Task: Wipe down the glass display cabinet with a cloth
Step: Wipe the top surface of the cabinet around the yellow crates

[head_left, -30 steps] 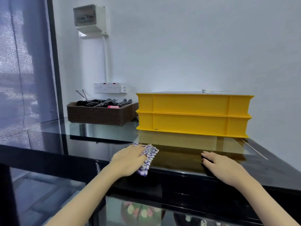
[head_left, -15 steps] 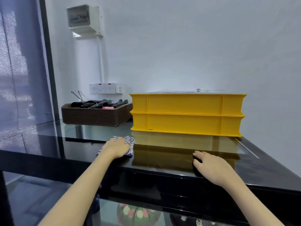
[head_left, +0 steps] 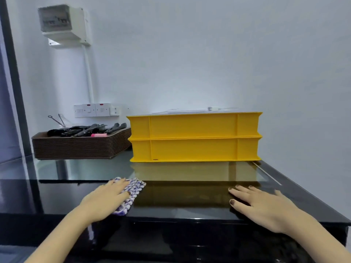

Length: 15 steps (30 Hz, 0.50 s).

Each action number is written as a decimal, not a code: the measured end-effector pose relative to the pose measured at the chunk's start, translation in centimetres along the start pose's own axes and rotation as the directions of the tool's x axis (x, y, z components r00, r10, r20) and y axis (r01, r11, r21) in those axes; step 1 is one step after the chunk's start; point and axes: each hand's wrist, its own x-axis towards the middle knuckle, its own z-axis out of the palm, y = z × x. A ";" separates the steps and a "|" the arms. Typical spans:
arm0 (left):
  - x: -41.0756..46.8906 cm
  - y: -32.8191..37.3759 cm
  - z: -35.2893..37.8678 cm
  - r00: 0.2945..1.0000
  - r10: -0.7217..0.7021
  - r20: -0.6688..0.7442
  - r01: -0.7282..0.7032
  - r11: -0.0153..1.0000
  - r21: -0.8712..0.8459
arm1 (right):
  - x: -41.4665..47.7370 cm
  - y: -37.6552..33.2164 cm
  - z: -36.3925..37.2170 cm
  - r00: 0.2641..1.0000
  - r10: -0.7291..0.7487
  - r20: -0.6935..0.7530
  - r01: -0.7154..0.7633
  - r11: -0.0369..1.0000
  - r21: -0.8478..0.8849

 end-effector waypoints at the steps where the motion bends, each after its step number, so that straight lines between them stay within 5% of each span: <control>1: 0.9 -1.1 0.1 0.999 -0.030 0.030 0.030 1.000 0.003 | 0.3 1.3 -0.5 1.000 0.028 0.008 -0.028 0.999 -0.032; 10: 9.1 0.4 -0.5 0.947 -0.308 0.086 0.311 0.950 -0.015 | 2.5 6.6 -0.7 1.000 0.011 -0.022 -0.009 0.997 0.082; 15: 11.9 11.9 -1.1 0.964 -0.194 0.183 0.212 0.973 -0.086 | 2.6 7.1 -0.8 1.000 -0.017 -0.017 0.019 0.993 0.119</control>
